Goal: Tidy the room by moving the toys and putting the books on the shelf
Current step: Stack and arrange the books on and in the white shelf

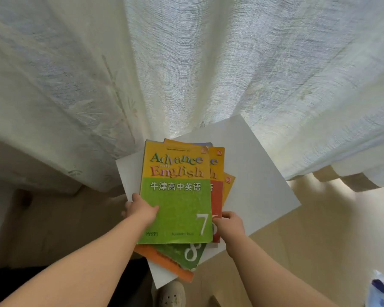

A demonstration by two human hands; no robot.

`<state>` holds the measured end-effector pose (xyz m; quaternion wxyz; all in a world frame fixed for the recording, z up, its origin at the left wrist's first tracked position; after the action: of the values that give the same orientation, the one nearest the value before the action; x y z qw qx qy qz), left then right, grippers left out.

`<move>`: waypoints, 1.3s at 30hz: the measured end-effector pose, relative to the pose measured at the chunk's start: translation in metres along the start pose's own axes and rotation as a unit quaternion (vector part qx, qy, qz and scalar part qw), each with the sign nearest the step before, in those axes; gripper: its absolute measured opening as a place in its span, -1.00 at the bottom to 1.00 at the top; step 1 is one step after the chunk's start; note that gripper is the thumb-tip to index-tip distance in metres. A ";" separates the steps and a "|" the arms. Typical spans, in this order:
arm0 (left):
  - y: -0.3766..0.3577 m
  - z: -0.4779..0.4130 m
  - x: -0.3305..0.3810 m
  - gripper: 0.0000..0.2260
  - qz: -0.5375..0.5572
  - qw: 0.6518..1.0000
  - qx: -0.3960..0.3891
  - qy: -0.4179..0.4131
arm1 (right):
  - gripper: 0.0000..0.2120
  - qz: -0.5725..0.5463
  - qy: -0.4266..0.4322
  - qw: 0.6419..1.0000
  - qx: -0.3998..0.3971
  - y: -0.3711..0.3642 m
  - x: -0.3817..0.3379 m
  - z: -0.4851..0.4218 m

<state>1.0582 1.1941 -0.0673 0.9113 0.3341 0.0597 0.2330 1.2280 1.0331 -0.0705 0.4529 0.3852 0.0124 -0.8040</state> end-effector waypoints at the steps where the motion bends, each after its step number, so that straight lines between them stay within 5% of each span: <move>1: 0.001 0.007 0.001 -0.38 -0.015 0.999 0.030 -0.008 | -0.74 -0.004 0.001 1.000 -0.003 0.002 -0.001 0.002; 5: -0.004 0.059 0.023 -0.37 -0.083 0.982 0.116 -0.128 | -0.62 -0.033 0.012 0.999 0.000 0.019 -0.001 0.023; 10: -0.051 0.150 0.058 -0.45 -0.033 0.963 -0.012 -0.268 | -0.70 -0.113 0.007 0.992 0.056 0.075 0.017 0.059; 15: -0.118 0.262 0.050 -0.49 -0.139 0.916 -0.094 -0.364 | -0.86 -0.177 -0.011 0.971 0.161 0.159 0.070 0.116; 26: -0.289 0.453 -0.071 -0.70 -0.231 0.873 -0.181 -0.389 | -0.96 -0.292 -0.052 0.914 0.276 0.327 0.275 0.281; 32: -0.388 0.536 -0.145 -0.75 -0.290 0.844 -0.179 -0.413 | -0.84 -0.328 -0.099 0.892 0.296 0.396 0.390 0.371; 39: -0.471 0.598 -0.167 -0.90 -0.329 0.812 -0.206 -0.436 | -0.92 -0.356 -0.123 0.877 0.297 0.457 0.449 0.399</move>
<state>1.2503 0.4546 0.0857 0.9113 0.1656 -0.2872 -0.2442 1.1903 0.2937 0.0771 -0.0018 0.3687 -0.1463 -0.9179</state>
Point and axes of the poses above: each hand's wrist, its own z-axis away from the middle knuckle, its own y-axis out of the back of the hand, x = y × z, the point moved 5 cm from there along -z, towards the middle knuckle, and after that the axes turned 12 degrees about y, right-handed, at the moved point
